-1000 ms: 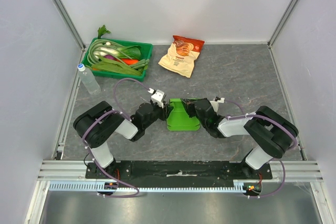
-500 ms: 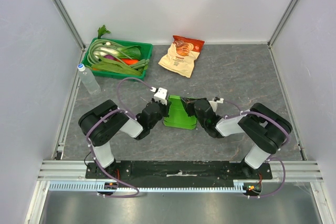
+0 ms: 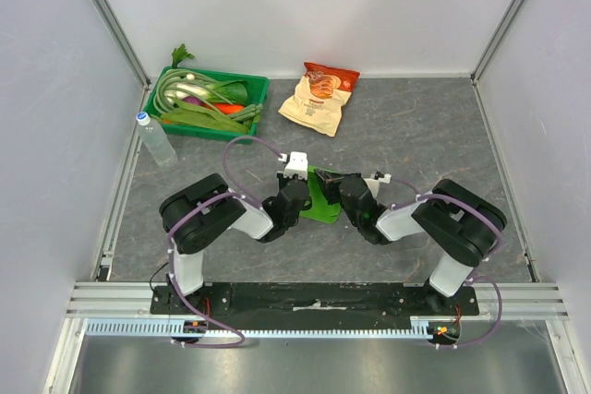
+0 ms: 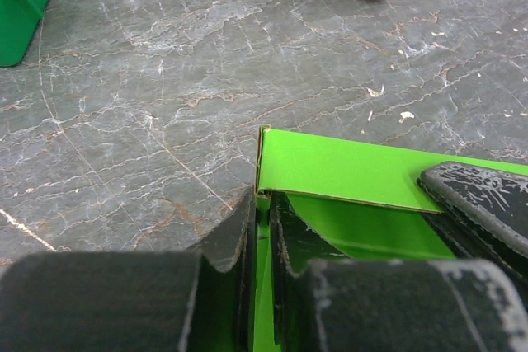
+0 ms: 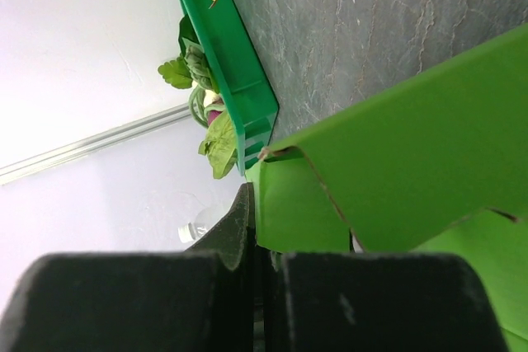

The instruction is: Fold the paper box

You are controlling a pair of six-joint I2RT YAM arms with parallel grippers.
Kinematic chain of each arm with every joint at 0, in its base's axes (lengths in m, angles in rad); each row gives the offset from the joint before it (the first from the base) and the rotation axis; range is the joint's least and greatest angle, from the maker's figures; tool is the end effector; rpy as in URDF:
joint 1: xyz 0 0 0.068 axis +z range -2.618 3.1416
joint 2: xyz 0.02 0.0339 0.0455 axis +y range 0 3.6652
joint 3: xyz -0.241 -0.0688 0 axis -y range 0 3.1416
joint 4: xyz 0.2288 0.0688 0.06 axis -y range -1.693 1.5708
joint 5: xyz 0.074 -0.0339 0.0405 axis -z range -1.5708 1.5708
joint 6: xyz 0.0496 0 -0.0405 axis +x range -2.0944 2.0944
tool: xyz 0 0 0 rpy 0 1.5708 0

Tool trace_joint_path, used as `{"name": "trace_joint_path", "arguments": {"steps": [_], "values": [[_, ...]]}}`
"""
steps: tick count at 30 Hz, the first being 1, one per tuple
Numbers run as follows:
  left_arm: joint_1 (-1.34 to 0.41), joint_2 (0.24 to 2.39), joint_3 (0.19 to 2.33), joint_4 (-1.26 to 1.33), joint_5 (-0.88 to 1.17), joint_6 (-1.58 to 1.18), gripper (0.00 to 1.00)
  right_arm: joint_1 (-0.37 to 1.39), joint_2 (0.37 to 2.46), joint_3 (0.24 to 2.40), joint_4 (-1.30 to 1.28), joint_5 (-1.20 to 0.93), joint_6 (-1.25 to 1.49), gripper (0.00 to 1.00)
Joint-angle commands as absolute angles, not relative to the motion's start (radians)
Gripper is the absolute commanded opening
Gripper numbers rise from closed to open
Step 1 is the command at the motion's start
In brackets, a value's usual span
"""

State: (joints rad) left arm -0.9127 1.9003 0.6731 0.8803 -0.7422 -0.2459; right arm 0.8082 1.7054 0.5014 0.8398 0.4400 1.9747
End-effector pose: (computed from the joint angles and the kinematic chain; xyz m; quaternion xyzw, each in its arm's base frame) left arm 0.2317 -0.2449 0.1087 0.0528 0.7890 -0.0447 0.6105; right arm 0.2235 0.2034 0.1179 0.5459 0.6026 0.5127 0.2756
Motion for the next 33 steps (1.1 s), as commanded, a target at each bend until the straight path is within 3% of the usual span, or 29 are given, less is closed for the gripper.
{"name": "trace_joint_path", "arguments": {"steps": [1, 8, 16, 22, 27, 33], "values": [[-0.893, 1.982, 0.682, 0.786, -0.837, -0.230, 0.02, 0.854, 1.723, 0.474, 0.830, 0.331, 1.956, 0.00], [-0.896, 1.996, 0.811, 0.500, -0.911, -0.342, 0.02, 0.854, 1.744, 0.480, 0.838, 0.311, 1.985, 0.00], [-0.907, 2.009, 0.876, 0.350, -0.939, -0.436, 0.02, 0.854, 1.706, 0.486, 0.802, 0.324, 1.964, 0.00], [-0.891, 1.921, 0.835, 0.357, -0.758, -0.430, 0.02, 0.838, 1.703, 0.450, 0.848, 0.342, 1.968, 0.00], [-0.887, 1.775, 0.656, 0.567, -0.565, -0.336, 0.36, 0.825, 1.701, 0.449, 0.865, 0.341, 1.959, 0.00], [-0.868, 1.571, 0.455, 0.736, -0.418, -0.269, 0.54, 0.807, 1.686, 0.459, 0.819, 0.341, 1.930, 0.00]]}}
